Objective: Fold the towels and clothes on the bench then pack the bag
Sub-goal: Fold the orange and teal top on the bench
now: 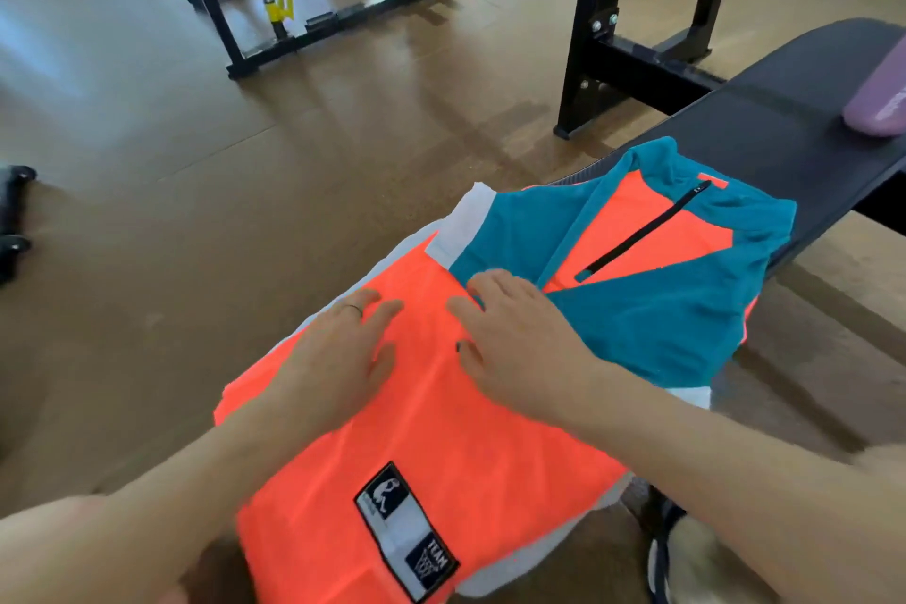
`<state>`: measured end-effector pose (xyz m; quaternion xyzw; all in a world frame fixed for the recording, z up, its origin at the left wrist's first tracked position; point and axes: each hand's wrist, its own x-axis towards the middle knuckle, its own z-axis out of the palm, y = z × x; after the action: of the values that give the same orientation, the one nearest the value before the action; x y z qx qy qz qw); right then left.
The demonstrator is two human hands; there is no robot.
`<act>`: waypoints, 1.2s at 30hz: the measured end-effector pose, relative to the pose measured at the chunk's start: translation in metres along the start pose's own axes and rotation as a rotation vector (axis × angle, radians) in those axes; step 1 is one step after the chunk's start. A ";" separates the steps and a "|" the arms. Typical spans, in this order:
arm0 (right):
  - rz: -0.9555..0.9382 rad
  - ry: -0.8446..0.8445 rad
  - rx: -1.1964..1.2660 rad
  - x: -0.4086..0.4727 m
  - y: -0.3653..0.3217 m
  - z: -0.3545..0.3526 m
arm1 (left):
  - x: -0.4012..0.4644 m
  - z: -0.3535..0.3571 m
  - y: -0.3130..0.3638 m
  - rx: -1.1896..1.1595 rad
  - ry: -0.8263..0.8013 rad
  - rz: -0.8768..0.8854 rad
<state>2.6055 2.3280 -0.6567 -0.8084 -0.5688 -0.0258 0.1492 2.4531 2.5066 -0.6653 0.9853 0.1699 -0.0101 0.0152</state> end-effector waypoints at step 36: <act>0.029 -0.143 -0.077 -0.098 -0.250 0.061 | -0.120 0.028 -0.078 -0.924 0.141 -0.955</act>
<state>2.3310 2.3321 -0.6825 -0.8213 -0.5650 0.0125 0.0774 2.3133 2.5391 -0.6920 0.6923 0.5751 0.1227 0.4182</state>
